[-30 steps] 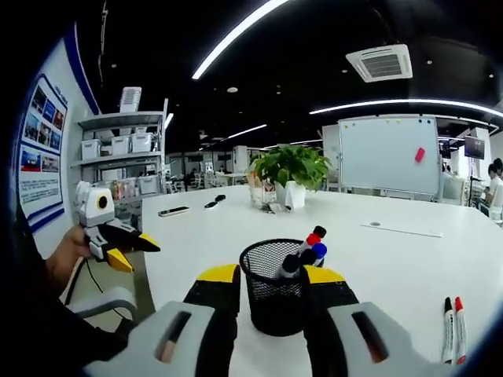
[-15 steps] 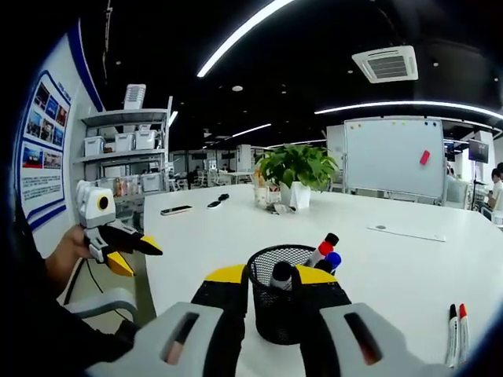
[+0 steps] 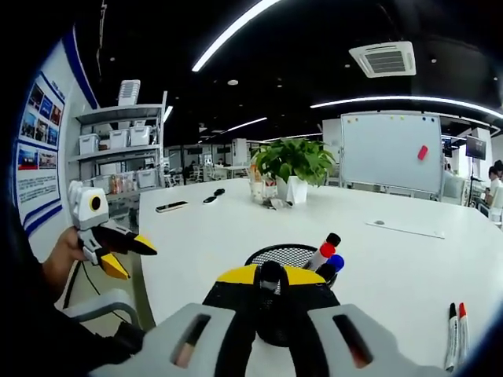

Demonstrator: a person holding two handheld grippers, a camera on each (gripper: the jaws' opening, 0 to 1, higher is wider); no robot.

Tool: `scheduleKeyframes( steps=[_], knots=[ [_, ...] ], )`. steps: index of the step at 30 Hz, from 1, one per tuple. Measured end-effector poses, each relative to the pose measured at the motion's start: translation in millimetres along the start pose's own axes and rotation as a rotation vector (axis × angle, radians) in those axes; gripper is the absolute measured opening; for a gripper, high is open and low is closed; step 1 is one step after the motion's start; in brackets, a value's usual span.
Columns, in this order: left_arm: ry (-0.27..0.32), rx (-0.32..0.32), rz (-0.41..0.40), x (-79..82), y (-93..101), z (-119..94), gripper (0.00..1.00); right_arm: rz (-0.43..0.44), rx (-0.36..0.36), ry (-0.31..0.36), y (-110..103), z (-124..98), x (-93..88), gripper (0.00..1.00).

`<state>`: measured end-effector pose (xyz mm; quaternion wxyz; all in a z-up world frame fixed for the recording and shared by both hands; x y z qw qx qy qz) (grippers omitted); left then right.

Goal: Pick up the whiteboard markers from the pen holder and place them facing the whiteboard neatly

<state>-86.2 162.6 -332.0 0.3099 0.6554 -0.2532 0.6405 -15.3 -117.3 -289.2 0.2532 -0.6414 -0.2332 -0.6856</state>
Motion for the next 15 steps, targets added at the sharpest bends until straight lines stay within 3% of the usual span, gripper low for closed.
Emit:
scheduleKeyframes(
  steps=[9,15],
  knots=[
    [-0.002,-0.003,0.003,0.8,1.5,1.6,0.48,0.019,0.007,-0.003,-1.1,2.8,5.0,0.13],
    [0.0,-0.003,0.004,2.1,1.1,1.8,0.48,-0.022,0.012,0.007,-3.9,5.1,10.1,0.13]
  ],
)
Point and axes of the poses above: the point that each gripper's makers call its tool centre point, and the gripper's own axes: z roughly forward along the fingers, y roughly to its right, x roughly out of its top, the point moved 8 cm from there along -z, roughly backward along the fingers, and after that the axes turned 15 degrees about y, right-handed, at the moved point
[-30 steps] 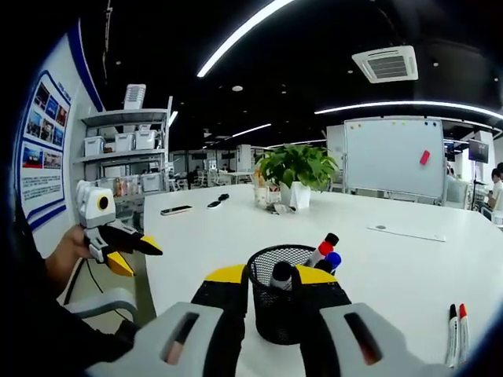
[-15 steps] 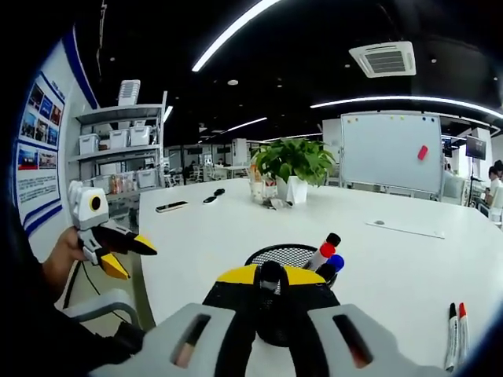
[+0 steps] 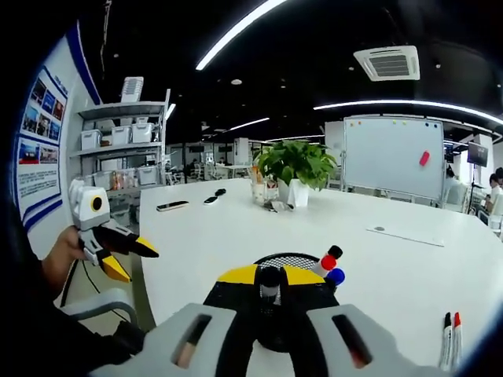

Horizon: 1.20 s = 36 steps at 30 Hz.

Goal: Pick up the whiteboard markers from the pen holder and place them facing the whiteboard neatly

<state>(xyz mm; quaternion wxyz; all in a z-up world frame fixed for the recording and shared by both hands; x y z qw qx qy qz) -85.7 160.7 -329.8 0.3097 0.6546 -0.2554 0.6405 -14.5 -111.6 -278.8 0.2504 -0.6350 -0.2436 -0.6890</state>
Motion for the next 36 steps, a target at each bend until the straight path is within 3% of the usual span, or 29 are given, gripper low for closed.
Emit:
scheduleKeyframes(
  steps=[19,36],
  knots=[
    [0.007,0.001,0.007,4.4,0.9,-0.6,0.48,-0.013,-0.027,0.086,-0.2,-17.9,34.3,0.13],
    [-0.001,-0.01,0.008,2.1,4.7,2.8,0.48,-0.034,-0.075,0.156,-1.1,-50.3,42.7,0.13]
  ],
)
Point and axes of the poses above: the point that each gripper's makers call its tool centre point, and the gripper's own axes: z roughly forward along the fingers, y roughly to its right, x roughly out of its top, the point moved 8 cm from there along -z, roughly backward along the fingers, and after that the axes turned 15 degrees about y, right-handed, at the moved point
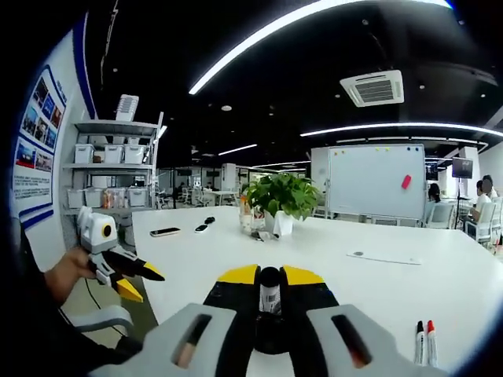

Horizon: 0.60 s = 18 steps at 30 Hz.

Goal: Pick up the whiteboard markers from the pen holder and place them facing the whiteboard neatly

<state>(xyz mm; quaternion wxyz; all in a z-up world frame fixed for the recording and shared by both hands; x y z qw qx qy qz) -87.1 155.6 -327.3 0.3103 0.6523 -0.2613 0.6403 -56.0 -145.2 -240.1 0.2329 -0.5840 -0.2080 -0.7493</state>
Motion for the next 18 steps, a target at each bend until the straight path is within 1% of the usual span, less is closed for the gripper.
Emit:
scheduleKeyframes(
  steps=[2,5,11,15,18],
  knots=[
    [-0.001,0.004,-0.001,-0.4,-0.6,-0.2,0.48,0.016,0.004,0.007,-1.0,-3.1,0.4,0.13],
    [-0.002,0.004,-0.003,-0.9,-0.6,-0.3,0.48,0.009,0.004,-0.005,-3.1,-7.0,-3.4,0.13],
    [0.0,0.002,0.0,-0.1,0.5,-0.2,0.48,-0.005,0.013,-0.061,-5.6,-15.7,-20.1,0.13],
    [-0.002,0.002,0.0,-0.5,0.8,0.3,0.48,-0.02,0.031,-0.107,-7.0,-17.1,-29.7,0.13],
    [-0.001,0.001,0.001,0.0,1.1,0.6,0.48,-0.046,0.041,-0.119,-9.2,-17.2,-31.8,0.13]
  ],
)
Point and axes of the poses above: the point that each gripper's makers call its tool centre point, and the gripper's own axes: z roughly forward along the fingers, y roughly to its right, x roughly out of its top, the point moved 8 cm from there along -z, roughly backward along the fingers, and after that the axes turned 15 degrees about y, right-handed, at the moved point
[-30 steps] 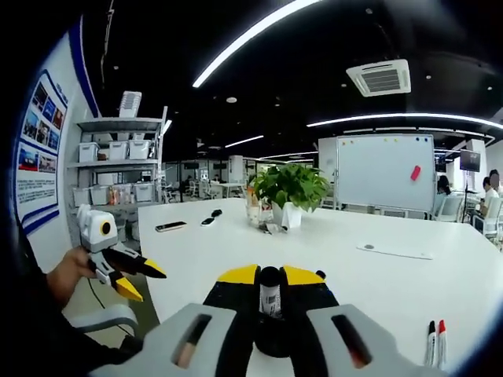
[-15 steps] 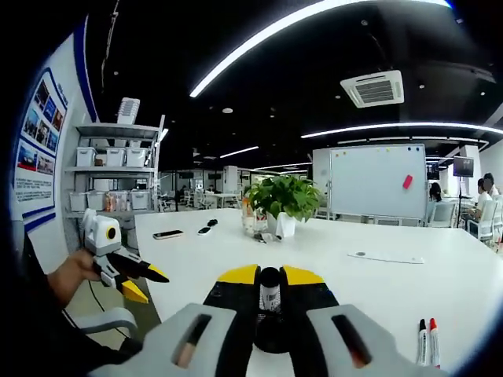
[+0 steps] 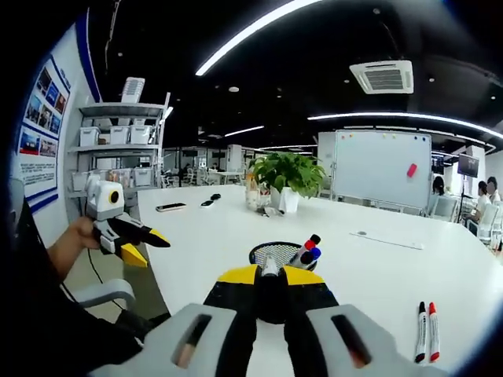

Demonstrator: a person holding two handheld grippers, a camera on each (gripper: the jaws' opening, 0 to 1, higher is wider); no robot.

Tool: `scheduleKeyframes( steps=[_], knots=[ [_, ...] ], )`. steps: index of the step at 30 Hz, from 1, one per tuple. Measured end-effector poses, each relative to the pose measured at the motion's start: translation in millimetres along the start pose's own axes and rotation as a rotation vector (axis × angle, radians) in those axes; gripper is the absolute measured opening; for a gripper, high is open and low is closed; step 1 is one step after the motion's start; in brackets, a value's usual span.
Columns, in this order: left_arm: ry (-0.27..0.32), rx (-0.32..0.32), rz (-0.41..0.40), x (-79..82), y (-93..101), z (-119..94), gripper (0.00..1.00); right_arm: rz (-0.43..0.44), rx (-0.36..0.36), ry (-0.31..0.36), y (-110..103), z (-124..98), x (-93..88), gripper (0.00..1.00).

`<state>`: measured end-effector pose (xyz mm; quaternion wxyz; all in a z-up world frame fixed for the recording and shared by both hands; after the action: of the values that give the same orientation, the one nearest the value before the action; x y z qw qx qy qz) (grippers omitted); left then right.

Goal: Pick up the whiteboard markers from the pen holder and place them facing the whiteboard neatly

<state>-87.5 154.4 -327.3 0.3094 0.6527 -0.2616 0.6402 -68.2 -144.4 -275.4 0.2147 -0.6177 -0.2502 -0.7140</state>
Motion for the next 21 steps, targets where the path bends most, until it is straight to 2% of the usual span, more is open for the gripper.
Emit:
scheduleKeyframes(
  steps=[10,21],
  knots=[
    [-0.001,0.001,-0.001,-0.3,-0.4,0.4,0.48,-0.048,-0.01,0.073,0.6,-0.9,20.2,0.13],
    [0.0,0.001,-0.001,-0.3,-0.3,-0.3,0.48,-0.024,-0.063,0.155,9.8,-5.2,40.1,0.13]
  ],
)
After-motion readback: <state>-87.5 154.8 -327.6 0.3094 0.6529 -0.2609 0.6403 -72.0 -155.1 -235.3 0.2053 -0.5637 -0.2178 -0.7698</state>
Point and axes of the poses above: the point that each gripper's makers call its tool centre point, and the gripper's own axes: z roughly forward along the fingers, y roughly to its right, x roughly out of its top, the point moved 8 cm from there along -z, roughly backward along the fingers, and after that the axes turned 15 degrees about y, right-handed, at the moved point
